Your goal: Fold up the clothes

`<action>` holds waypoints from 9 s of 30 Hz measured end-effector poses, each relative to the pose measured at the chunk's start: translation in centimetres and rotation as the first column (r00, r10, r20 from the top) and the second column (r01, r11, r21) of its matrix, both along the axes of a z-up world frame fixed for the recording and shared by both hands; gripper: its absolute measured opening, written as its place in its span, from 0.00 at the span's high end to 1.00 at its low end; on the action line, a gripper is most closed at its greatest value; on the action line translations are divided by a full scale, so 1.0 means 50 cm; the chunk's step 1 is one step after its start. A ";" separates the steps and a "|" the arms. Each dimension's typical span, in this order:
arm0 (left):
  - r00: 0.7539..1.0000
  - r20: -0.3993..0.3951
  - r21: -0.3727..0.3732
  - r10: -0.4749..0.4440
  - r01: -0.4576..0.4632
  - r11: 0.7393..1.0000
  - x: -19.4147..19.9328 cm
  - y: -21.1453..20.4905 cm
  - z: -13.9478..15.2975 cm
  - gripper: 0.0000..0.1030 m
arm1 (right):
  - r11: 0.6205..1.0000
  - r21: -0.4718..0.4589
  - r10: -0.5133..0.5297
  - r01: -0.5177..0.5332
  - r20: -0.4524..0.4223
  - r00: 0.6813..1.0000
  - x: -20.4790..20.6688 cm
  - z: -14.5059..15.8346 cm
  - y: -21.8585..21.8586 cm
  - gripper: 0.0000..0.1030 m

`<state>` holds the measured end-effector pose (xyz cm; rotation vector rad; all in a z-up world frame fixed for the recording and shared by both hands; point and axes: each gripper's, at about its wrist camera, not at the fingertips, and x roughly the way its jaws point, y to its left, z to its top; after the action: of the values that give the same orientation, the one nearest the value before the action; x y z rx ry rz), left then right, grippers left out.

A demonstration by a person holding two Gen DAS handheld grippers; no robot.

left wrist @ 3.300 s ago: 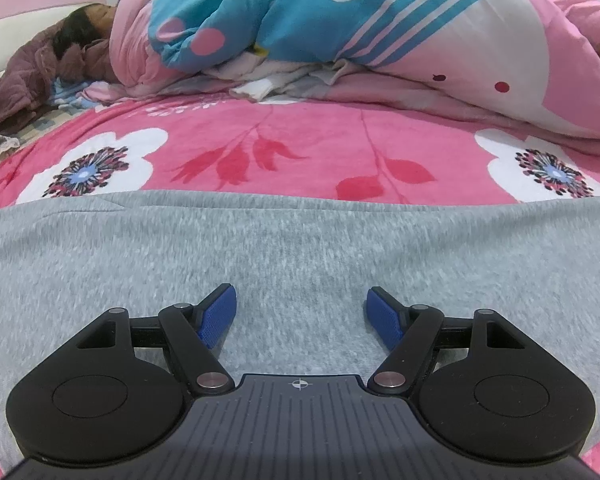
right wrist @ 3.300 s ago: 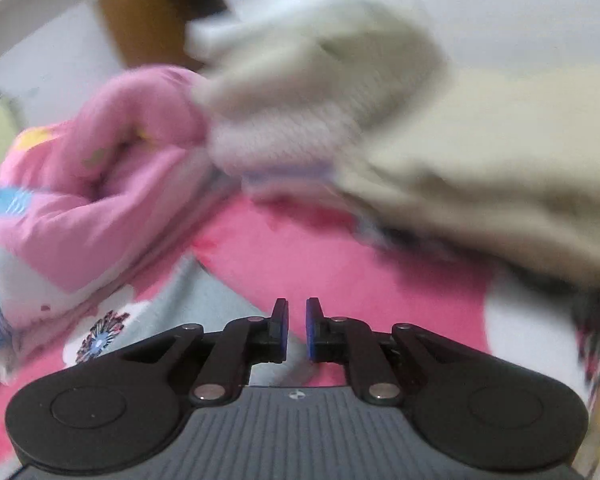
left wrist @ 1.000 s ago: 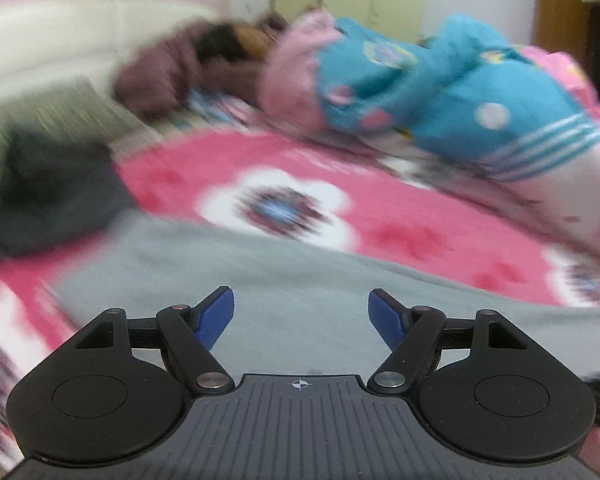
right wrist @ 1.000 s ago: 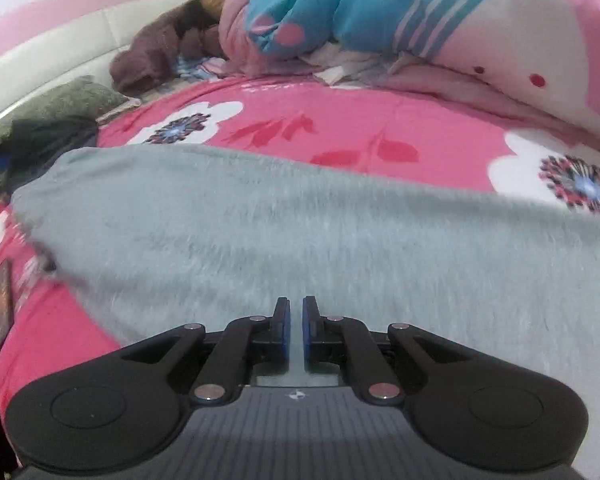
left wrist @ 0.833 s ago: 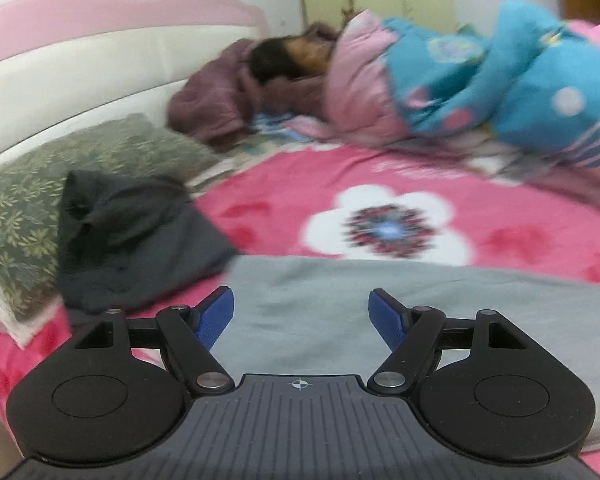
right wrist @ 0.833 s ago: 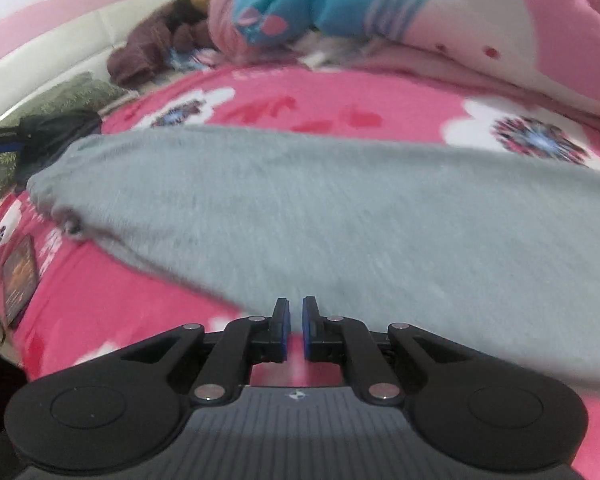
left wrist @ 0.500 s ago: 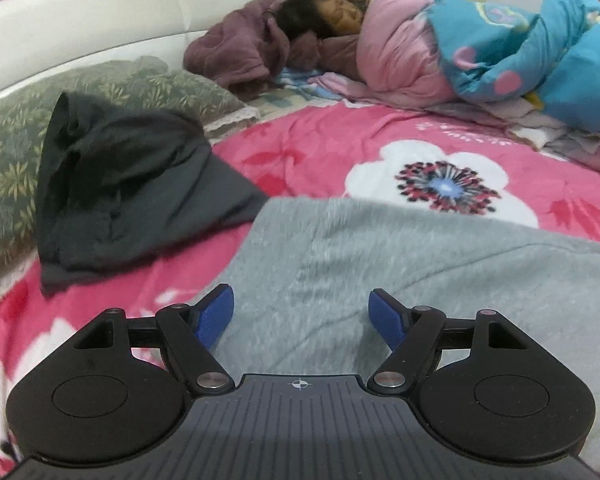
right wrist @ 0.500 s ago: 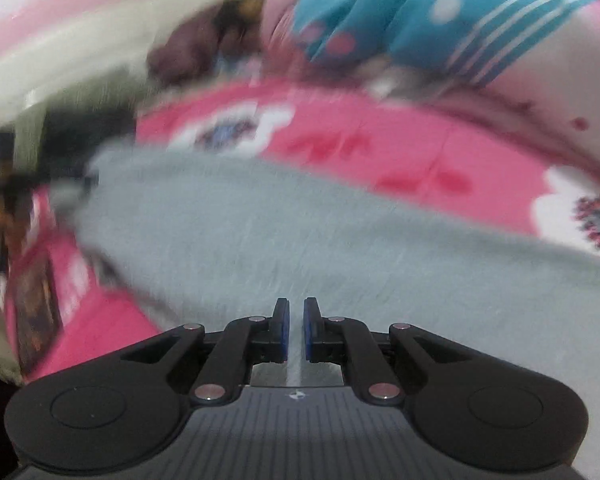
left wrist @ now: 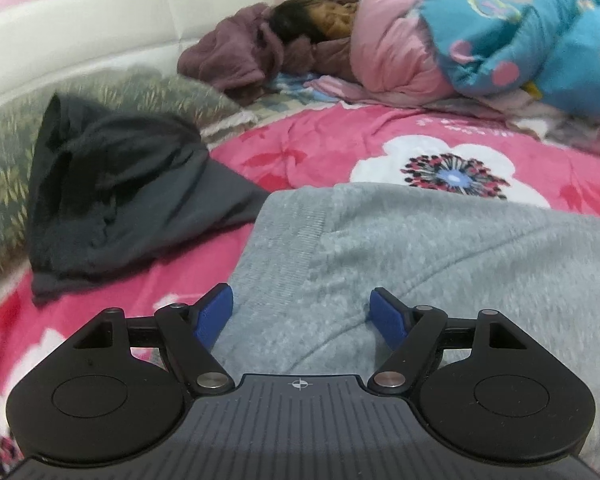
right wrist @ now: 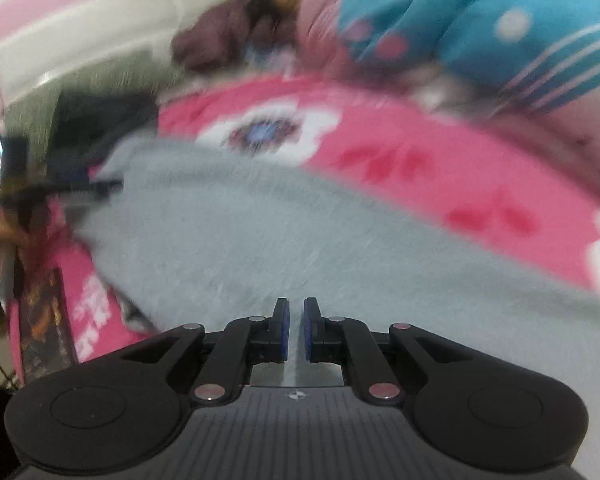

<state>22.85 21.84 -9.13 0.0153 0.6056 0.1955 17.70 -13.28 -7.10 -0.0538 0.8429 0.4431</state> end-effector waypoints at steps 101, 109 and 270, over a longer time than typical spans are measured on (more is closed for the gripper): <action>0.989 0.001 -0.337 -0.146 0.138 0.931 0.030 0.024 0.014 0.33 | 0.871 -0.182 -0.446 0.457 0.096 0.890 -0.171 -0.014 -0.387 0.94; 0.990 0.002 -0.316 -0.144 0.137 0.939 0.029 0.019 0.013 0.33 | 0.831 -0.119 -0.528 0.544 0.142 0.837 -0.140 0.037 -0.428 0.93; 0.998 -0.020 -0.211 0.056 -0.059 0.976 -0.062 0.020 0.060 0.06 | 0.991 -0.084 0.119 -0.104 0.212 0.970 0.003 -0.037 0.272 0.66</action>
<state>19.73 22.82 -6.15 -0.2075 0.6384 0.1859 17.87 0.32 -8.94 -0.2137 0.6426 0.5029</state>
